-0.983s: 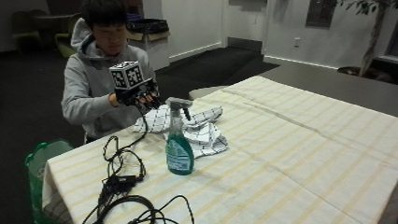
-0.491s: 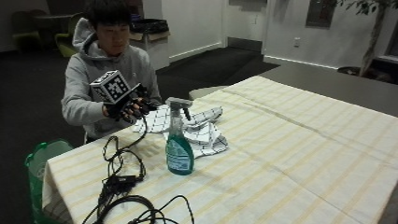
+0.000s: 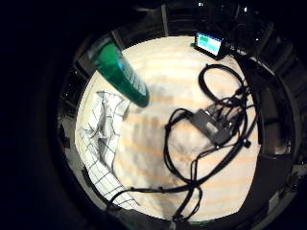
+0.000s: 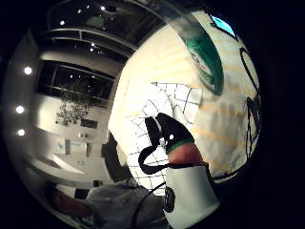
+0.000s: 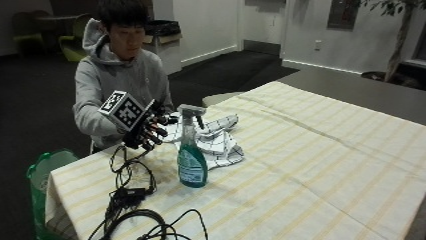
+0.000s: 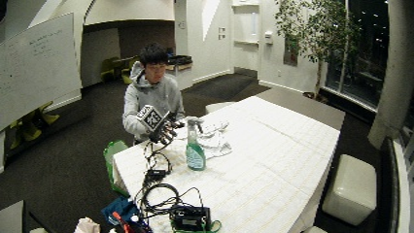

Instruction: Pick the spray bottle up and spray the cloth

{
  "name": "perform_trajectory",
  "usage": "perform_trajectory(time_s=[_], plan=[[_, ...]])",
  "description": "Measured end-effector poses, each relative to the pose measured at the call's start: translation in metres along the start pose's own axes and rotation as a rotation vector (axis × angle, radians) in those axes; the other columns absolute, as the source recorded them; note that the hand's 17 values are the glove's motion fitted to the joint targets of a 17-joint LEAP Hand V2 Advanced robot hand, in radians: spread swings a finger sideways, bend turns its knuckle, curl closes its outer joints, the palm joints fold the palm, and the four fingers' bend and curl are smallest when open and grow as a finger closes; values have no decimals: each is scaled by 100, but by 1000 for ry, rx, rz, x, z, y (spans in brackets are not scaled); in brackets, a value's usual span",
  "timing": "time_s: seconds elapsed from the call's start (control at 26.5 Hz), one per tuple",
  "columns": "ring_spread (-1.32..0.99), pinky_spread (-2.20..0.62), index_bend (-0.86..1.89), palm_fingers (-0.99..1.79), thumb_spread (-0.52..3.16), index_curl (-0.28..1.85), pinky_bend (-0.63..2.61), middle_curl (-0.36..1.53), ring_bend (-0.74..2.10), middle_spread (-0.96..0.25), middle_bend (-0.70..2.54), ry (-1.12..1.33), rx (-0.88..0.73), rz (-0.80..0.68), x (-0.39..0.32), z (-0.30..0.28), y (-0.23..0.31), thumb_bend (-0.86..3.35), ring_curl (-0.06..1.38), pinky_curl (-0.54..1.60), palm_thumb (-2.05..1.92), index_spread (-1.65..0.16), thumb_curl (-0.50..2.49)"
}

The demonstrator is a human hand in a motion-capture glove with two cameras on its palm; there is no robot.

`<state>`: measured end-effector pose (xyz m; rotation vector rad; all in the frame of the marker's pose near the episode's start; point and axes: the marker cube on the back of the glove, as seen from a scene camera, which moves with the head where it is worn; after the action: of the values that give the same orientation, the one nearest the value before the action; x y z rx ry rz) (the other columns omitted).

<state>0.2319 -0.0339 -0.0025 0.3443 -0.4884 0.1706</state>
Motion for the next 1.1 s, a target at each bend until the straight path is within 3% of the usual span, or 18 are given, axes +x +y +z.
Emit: perform_trajectory(time_s=[1.1], plan=[[4, 26, 12, 3, 93, 14, 54, 34, 39, -2, 28, -676, 46, 127, 0, 62, -97, -1, 28, 36, 65, -36, 32]])
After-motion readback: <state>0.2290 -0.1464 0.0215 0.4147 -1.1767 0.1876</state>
